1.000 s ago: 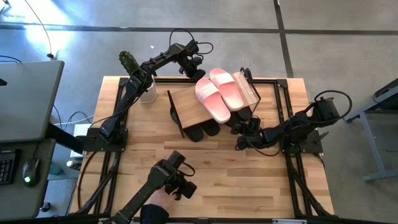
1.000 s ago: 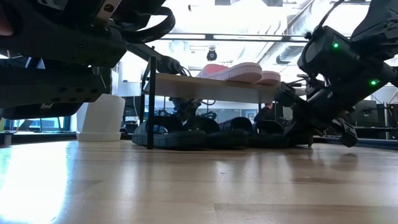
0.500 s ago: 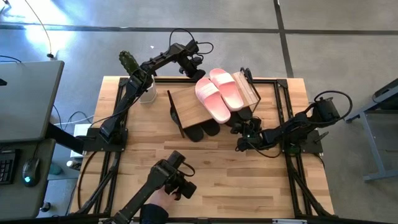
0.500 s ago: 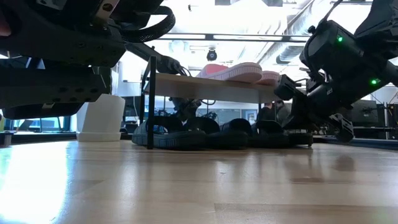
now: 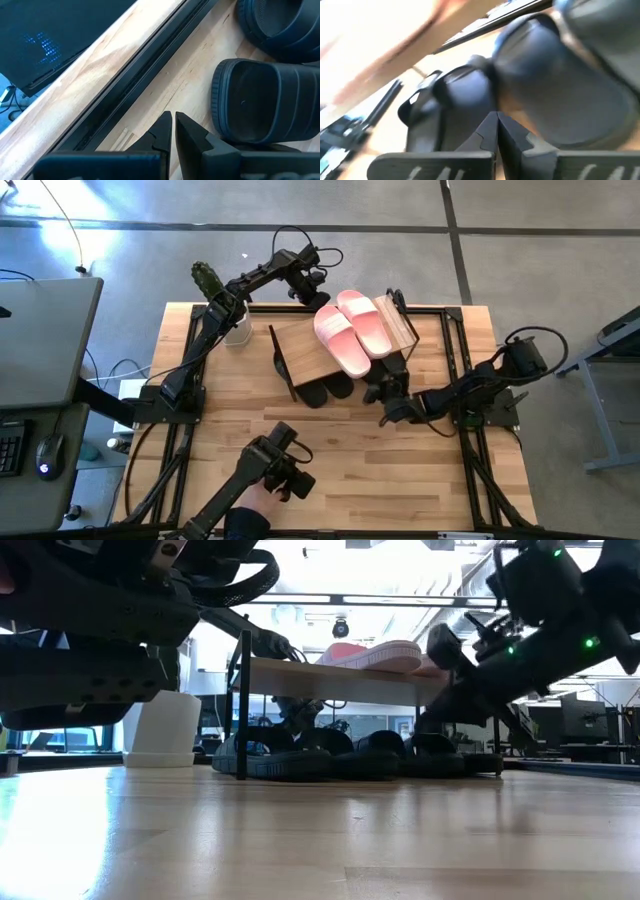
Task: Pick and place slides into the shelf
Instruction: Adjust the black slides under the shelf
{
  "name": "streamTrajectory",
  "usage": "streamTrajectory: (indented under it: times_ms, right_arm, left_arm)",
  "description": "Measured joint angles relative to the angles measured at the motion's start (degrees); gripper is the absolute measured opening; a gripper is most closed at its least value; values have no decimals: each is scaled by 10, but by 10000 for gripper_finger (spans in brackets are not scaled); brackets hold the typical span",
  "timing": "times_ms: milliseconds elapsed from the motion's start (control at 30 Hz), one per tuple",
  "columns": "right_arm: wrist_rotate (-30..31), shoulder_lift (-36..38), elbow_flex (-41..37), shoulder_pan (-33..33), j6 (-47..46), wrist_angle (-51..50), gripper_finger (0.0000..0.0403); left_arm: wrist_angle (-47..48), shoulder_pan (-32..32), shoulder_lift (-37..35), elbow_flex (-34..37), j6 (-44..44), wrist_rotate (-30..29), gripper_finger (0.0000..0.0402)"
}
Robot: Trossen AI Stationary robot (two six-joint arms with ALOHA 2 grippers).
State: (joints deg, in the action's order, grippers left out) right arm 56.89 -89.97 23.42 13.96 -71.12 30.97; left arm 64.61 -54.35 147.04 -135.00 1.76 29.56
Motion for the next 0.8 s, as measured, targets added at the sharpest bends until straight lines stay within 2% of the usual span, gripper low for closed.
streamTrajectory:
  times_ms: [200,333,433,567,700,800]
  right_arm:
    - [-91,41,0,0,164,101,0]
    - [-133,112,0,0,266,94,0]
    - [-216,172,0,-1,309,28,0]
    - [-310,229,12,3,293,-107,0]
    - [-335,240,67,18,319,-285,0]
    - [-332,230,113,27,376,-366,0]
  left_arm:
    - [1,0,0,0,0,0,12]
    - [-1,0,0,0,-1,0,12]
    - [-1,-2,0,0,-2,0,12]
    - [-3,-7,-2,0,-3,-6,12]
    - [-6,-15,-18,0,-4,-10,12]
    - [-8,-17,-29,0,-4,-22,12]
